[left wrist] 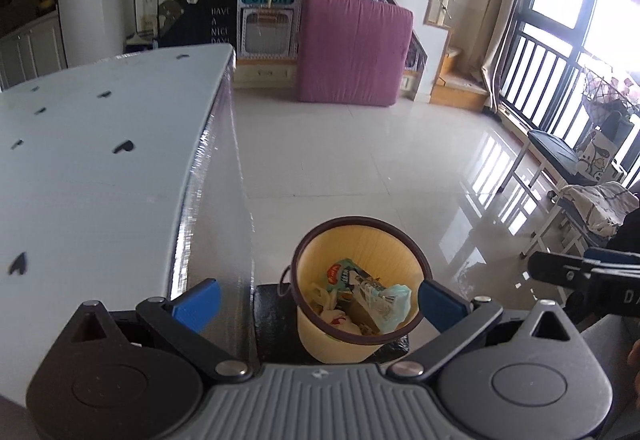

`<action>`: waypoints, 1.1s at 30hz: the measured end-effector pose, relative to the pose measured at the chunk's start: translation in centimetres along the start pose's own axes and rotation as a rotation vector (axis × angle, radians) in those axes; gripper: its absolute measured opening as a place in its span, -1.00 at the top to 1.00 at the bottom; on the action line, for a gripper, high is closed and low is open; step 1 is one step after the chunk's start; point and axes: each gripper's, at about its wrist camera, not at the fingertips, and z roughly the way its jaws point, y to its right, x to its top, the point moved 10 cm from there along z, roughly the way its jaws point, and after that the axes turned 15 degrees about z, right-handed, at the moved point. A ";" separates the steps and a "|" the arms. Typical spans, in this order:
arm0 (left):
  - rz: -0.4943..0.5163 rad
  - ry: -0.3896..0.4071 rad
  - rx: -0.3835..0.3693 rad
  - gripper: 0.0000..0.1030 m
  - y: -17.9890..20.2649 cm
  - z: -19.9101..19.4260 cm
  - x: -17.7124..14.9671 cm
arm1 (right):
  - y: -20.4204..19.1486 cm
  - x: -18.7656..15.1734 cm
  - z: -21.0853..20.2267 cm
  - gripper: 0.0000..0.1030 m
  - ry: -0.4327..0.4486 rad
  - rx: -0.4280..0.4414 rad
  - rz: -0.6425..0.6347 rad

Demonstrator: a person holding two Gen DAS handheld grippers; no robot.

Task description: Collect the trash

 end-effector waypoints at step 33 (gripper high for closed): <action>-0.017 0.141 0.079 -1.00 -3.6 -7.8 -9.2 | -1.5 -8.1 -7.6 -1.00 0.156 -0.031 -0.071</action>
